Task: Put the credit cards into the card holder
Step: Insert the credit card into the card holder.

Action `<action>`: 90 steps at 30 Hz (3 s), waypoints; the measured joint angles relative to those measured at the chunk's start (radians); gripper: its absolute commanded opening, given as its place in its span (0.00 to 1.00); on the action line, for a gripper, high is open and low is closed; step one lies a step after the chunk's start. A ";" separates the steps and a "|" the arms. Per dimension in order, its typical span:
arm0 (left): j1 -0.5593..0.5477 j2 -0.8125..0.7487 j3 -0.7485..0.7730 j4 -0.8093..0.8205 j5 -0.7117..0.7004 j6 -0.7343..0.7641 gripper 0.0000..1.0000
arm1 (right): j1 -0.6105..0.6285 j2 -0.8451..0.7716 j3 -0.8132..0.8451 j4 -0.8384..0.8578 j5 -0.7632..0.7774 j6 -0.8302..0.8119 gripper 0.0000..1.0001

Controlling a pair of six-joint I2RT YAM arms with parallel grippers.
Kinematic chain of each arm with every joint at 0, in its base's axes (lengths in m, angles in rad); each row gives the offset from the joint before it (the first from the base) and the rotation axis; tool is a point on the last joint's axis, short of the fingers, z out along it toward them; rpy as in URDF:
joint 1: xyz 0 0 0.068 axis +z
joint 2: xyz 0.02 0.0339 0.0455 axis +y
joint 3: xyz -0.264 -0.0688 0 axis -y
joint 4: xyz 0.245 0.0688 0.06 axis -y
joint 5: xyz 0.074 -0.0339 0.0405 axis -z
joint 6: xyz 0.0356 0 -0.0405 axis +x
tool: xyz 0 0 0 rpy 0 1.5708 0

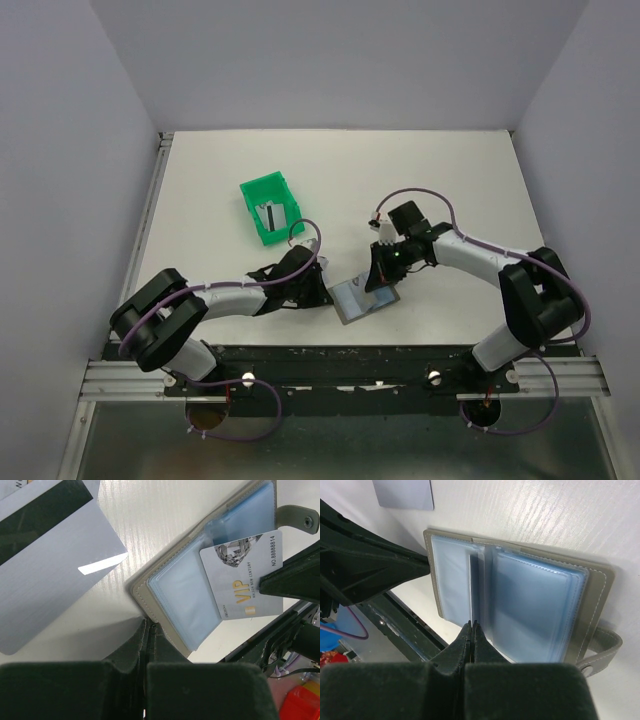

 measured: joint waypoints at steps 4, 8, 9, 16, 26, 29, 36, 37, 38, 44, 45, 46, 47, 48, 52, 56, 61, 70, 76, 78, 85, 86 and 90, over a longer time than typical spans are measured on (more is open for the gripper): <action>-0.001 0.002 0.003 -0.001 0.000 0.000 0.00 | 0.000 0.016 -0.002 0.014 -0.026 0.000 0.00; -0.001 0.007 0.008 -0.002 0.001 0.000 0.00 | 0.000 0.032 -0.005 0.034 -0.063 0.000 0.00; -0.001 0.009 0.010 -0.002 0.001 0.001 0.00 | 0.000 0.036 -0.006 0.038 -0.074 0.000 0.00; -0.002 0.014 0.015 -0.003 0.002 0.001 0.00 | 0.000 0.041 -0.014 0.052 -0.106 0.000 0.00; -0.002 0.014 0.015 -0.004 0.002 0.001 0.00 | -0.025 -0.021 0.001 -0.003 -0.006 -0.012 0.00; -0.002 0.014 0.015 -0.004 0.002 0.001 0.00 | -0.046 -0.023 0.010 -0.016 0.013 -0.024 0.00; -0.002 0.014 0.015 -0.004 0.002 0.001 0.00 | -0.058 -0.023 0.011 -0.030 0.022 -0.040 0.00; -0.002 0.014 0.015 -0.004 0.002 0.001 0.00 | -0.058 -0.023 0.011 -0.030 0.021 -0.042 0.00; -0.002 0.014 0.015 -0.004 0.002 0.001 0.00 | -0.058 -0.023 0.011 -0.029 0.021 -0.044 0.00; -0.002 0.014 0.015 -0.004 0.002 0.001 0.00 | -0.058 -0.009 0.010 -0.024 0.005 -0.046 0.00; -0.002 0.014 0.015 -0.004 0.002 0.001 0.00 | -0.058 -0.005 0.009 -0.023 -0.002 -0.045 0.00; -0.002 0.014 0.015 -0.004 0.002 0.001 0.00 | -0.058 -0.002 0.007 -0.020 -0.008 -0.045 0.00; -0.002 0.014 0.015 -0.004 0.002 0.001 0.00 | -0.058 0.001 0.005 -0.016 -0.017 -0.045 0.00; -0.002 0.014 0.015 -0.004 0.002 0.001 0.00 | -0.058 0.005 0.003 -0.011 -0.024 -0.045 0.00; -0.002 0.014 0.015 -0.004 0.002 0.001 0.00 | -0.058 0.011 -0.004 0.000 -0.050 -0.044 0.00; -0.002 0.014 0.015 -0.004 0.002 0.001 0.00 | -0.058 0.018 -0.007 0.011 -0.075 -0.041 0.00; -0.002 0.014 0.015 -0.004 0.002 0.001 0.00 | -0.058 0.037 -0.015 0.029 -0.099 -0.035 0.00; -0.002 0.014 0.015 -0.004 0.002 0.001 0.00 | -0.059 0.051 -0.026 0.055 -0.133 -0.026 0.00; -0.002 0.014 0.015 -0.005 0.002 0.001 0.00 | -0.060 0.063 -0.038 0.080 -0.177 -0.021 0.00; -0.002 0.014 0.015 -0.005 0.002 0.001 0.00 | -0.061 0.067 -0.040 0.083 -0.188 -0.021 0.00; -0.002 0.014 0.019 -0.011 0.002 0.001 0.00 | -0.064 0.070 -0.045 0.091 -0.212 -0.022 0.00; -0.002 0.015 0.019 -0.012 0.002 0.001 0.00 | -0.065 0.072 -0.045 0.093 -0.216 -0.022 0.00; -0.002 0.016 0.021 -0.014 0.002 0.001 0.00 | -0.065 0.081 -0.045 0.097 -0.240 -0.029 0.00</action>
